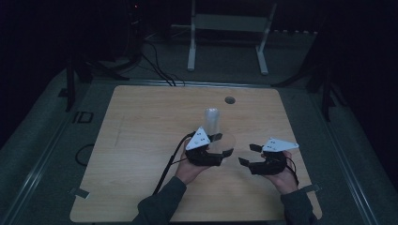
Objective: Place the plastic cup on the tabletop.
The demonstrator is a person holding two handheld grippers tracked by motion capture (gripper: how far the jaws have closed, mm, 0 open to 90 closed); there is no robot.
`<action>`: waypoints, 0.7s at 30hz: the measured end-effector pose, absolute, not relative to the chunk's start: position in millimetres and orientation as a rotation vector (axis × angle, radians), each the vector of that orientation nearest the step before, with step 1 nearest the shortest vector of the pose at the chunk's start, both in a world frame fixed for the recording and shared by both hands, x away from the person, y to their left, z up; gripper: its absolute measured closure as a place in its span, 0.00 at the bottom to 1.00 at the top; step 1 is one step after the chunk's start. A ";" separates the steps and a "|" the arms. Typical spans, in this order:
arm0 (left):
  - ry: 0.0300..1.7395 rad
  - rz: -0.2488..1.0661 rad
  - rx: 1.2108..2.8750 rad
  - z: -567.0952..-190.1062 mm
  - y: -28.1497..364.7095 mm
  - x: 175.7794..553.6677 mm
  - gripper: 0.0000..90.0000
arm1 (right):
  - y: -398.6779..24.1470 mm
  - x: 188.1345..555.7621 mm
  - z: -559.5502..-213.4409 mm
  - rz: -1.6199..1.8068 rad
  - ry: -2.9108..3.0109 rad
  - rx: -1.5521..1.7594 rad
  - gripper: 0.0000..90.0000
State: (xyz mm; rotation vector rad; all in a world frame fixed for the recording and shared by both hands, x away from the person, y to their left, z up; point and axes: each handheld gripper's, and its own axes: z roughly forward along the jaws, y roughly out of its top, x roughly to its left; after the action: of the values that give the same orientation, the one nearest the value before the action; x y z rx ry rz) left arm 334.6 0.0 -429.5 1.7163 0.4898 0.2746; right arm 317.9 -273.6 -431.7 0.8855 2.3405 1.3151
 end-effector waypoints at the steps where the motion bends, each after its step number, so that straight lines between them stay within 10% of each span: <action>1: 0.490 0.276 1.715 -430.0 -0.3 334.3 0.33 | -274.0 317.6 -431.8 1.315 2.340 0.888 0.29; 21: 0.487 0.292 1.711 -437.0 -4.0 336.3 0.33 | -276.4 318.2 -434.4 1.306 2.341 0.895 0.29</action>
State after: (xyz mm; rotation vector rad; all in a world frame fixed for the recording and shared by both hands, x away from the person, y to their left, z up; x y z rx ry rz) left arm 336.3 -4.0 -437.0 1.7105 0.4868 0.2916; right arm 318.2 -276.4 -434.4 0.8952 2.3414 1.3059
